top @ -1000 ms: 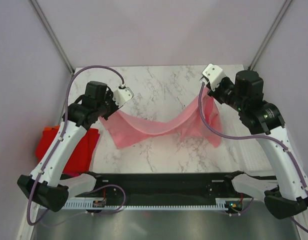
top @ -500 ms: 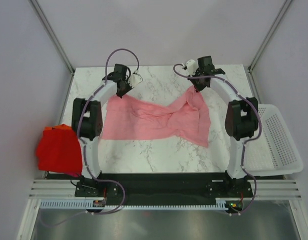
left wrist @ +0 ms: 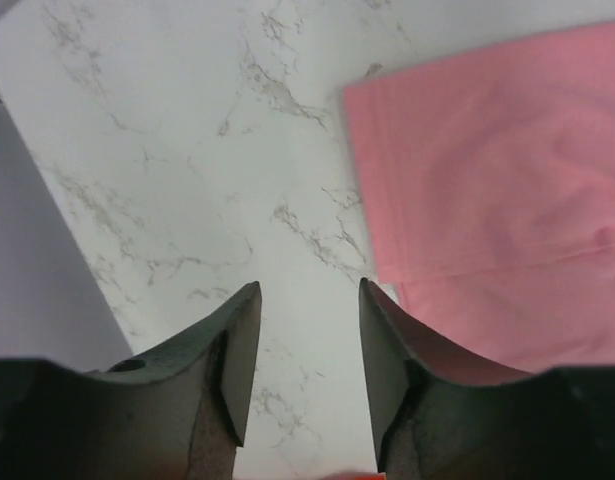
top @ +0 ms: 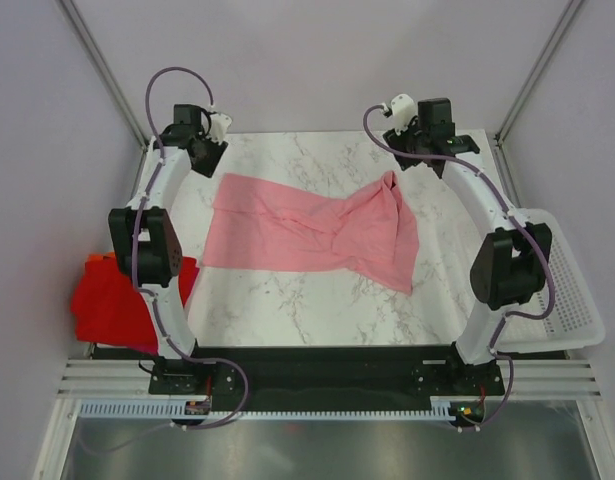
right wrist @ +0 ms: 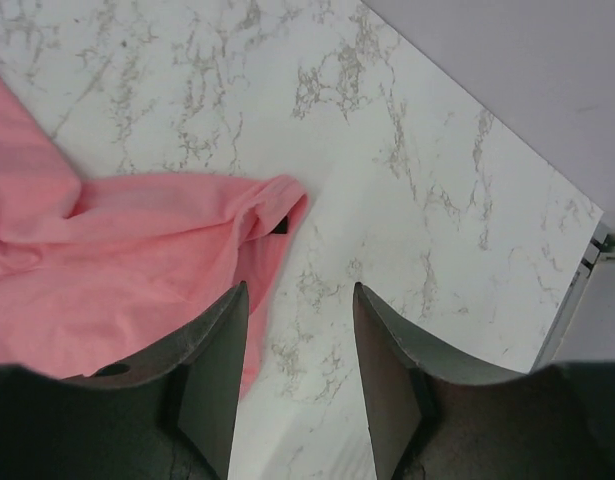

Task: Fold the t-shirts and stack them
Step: Flatten the tshirt out

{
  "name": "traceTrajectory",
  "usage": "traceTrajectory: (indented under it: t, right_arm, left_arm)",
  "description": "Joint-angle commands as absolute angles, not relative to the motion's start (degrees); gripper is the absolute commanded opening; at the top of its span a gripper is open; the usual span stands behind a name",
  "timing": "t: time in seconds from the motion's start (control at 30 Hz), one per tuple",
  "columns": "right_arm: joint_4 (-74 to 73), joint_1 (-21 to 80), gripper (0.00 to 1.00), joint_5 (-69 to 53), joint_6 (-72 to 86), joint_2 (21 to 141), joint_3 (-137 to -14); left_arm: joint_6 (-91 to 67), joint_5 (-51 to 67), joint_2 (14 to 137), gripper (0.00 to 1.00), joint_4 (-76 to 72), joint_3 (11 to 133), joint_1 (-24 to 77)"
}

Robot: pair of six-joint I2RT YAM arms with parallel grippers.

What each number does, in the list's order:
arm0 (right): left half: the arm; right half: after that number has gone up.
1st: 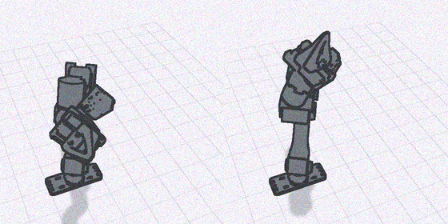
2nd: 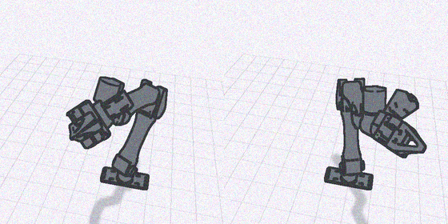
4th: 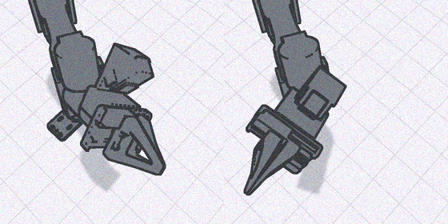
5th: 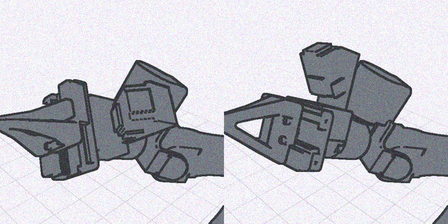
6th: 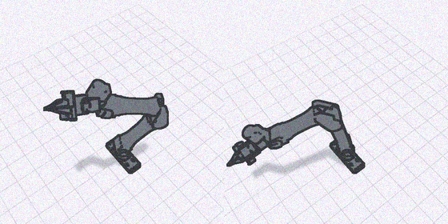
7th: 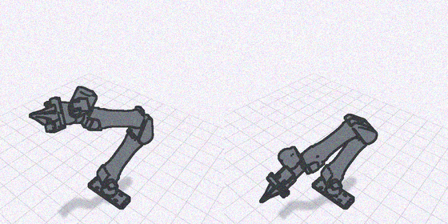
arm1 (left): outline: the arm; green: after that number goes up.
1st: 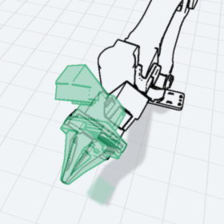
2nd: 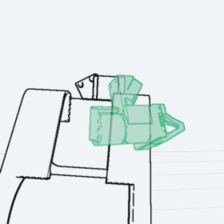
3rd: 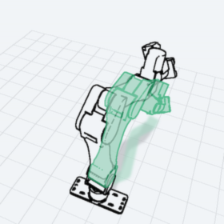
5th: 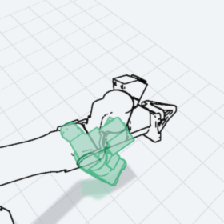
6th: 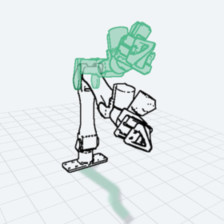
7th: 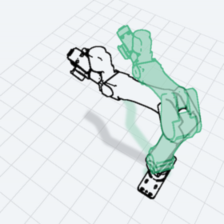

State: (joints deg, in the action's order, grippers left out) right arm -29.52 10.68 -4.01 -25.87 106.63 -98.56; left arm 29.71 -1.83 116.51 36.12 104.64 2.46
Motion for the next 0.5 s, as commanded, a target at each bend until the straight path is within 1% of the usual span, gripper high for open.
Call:
traceTrajectory:
  t: [0.0,0.03,0.1,0.27,0.3,0.47]
  right_arm:
    - [-30.1,11.2,0.54,-9.9,-24.2,104.9,-94.9]
    - [-30.8,11.2,0.53,-12.0,-24.8,104.8,-94.7]
    - [-32.2,11.5,0.53,-13.0,-26.5,105.3,-94.8]
    - [-34.9,11.8,0.51,-13.4,-27.6,107.9,-98.3]
    - [-35.0,11.8,0.51,-13.4,-27.6,108.0,-98.4]
    - [-35.3,12.0,0.51,-13.2,-28.0,107.9,-97.7]
  left_arm:
    - [22.8,10.9,120.1,0.49,49.0,106.5,0.8]
    - [21.8,14.1,122.3,0.51,52.2,107.6,0.4]
    - [21.4,15.6,124.5,0.54,54.2,110.7,0.2]
    - [19.5,16.3,129.2,0.53,56.2,115.1,0.1]
    - [19.0,16.3,129.6,0.53,56.3,115.4,-1.8]
    - [18.5,14.9,131.4,0.53,56.1,116.4,-2.5]
